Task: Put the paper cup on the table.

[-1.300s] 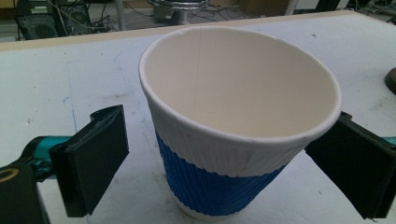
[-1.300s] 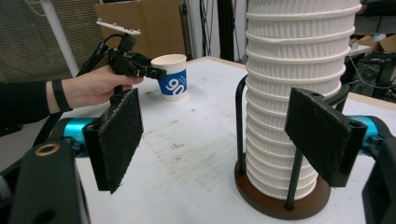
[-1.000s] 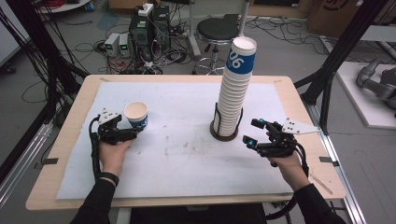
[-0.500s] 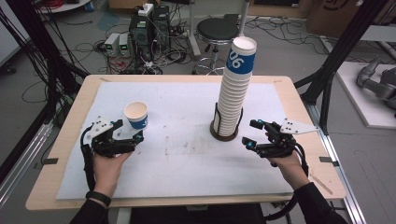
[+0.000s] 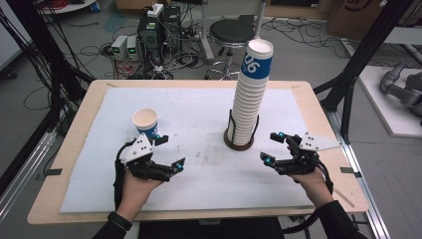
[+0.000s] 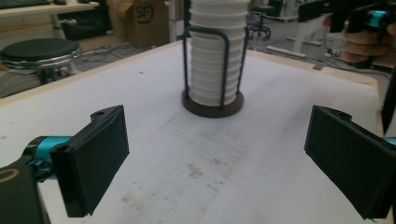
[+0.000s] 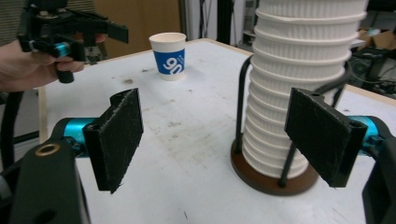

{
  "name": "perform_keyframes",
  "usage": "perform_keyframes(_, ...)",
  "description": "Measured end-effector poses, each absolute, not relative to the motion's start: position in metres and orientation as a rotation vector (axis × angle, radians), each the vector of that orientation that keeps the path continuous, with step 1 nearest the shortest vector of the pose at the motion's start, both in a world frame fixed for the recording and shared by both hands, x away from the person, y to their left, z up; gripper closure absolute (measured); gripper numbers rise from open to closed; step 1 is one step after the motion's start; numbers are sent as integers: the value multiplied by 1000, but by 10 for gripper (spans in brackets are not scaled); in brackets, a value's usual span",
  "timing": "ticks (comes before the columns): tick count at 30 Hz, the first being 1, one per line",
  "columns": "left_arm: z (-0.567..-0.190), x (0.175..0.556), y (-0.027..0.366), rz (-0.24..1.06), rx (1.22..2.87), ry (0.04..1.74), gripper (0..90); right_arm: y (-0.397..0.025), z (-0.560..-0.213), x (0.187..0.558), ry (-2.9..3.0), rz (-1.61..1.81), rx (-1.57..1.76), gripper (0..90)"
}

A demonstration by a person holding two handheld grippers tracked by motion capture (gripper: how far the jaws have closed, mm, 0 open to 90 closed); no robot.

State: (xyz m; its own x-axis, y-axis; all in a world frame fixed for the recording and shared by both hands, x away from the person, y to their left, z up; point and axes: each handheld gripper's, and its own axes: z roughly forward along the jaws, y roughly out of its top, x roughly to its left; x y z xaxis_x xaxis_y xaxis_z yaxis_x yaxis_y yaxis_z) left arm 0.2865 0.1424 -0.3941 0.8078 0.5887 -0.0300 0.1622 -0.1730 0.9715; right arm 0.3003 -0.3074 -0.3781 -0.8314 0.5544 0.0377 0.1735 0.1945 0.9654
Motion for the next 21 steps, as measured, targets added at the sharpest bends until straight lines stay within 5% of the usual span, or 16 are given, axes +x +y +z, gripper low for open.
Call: perform_keyframes(21, -399, 286, 147, 486, 1744, 584, 64, -304, -385, 304, 2211, 1651, 681, 199)
